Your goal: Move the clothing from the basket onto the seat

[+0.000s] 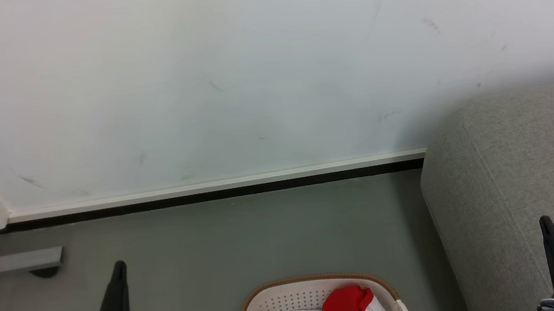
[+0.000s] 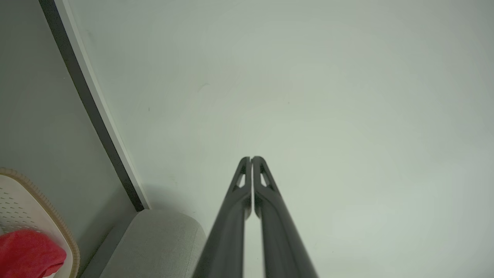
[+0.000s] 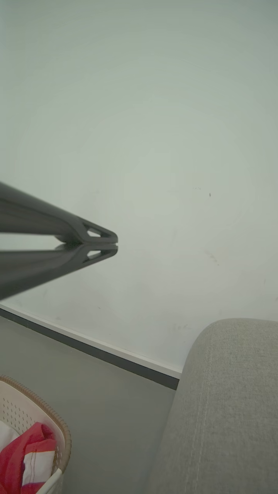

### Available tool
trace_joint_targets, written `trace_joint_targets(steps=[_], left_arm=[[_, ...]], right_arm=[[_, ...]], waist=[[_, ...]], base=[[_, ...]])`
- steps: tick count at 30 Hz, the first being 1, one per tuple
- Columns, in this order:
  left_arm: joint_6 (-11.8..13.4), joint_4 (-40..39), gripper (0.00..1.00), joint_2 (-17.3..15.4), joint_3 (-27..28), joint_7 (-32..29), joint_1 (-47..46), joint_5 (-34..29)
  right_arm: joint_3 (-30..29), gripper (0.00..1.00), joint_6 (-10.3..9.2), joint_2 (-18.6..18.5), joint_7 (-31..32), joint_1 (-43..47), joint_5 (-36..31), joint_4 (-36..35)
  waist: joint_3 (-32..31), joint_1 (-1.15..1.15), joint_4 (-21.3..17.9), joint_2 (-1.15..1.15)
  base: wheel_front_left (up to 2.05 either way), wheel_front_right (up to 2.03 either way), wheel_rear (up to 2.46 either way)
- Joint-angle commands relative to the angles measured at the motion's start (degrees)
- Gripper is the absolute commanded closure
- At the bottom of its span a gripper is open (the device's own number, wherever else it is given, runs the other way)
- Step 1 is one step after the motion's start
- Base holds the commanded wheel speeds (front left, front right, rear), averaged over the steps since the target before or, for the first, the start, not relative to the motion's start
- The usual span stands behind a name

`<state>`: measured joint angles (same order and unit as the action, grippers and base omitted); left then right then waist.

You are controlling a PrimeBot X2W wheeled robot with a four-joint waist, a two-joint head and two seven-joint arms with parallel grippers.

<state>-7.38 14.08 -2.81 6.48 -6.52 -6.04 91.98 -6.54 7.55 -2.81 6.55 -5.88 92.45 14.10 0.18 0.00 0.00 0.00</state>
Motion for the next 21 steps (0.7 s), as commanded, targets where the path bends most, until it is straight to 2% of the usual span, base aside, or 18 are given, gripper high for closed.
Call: trace_joint_targets(steps=[1, 14, 15, 21], left_arm=[[-0.3, -0.2, 1.00, -0.1, 0.1, -0.2, -0.4, 0.8], [-0.3, -0.2, 1.00, -0.1, 0.1, -0.2, -0.4, 0.8], [0.0, 0.0, 0.00, 0.0, 0.0, 0.0, 0.0, 0.0], [0.2, 0.6, 0.00, 0.2, -0.4, 0.7, 0.6, 0.2]], right_arm=[[-0.1, 1.00, -0.14, -0.1, 0.1, -0.7, -0.1, -0.2], [-0.1, 1.00, -0.14, -0.1, 0.1, -0.7, -0.1, -0.2], [0.0, 0.00, 0.00, 0.0, 0.0, 0.0, 0.0, 0.0], [0.6, 0.00, 0.00, 0.2, -0.5, 0.6, 0.2, 0.3]], waist=[[0.0, 0.00, 0.0, 0.00], [0.0, 0.00, 0.0, 0.00], [0.0, 0.00, 0.0, 0.00], [0.0, 0.00, 0.0, 0.00]], base=[[0.00, 0.00, 0.00], [0.00, 0.00, 0.00], [0.00, 0.00, 0.00], [0.00, 0.00, 0.00]])
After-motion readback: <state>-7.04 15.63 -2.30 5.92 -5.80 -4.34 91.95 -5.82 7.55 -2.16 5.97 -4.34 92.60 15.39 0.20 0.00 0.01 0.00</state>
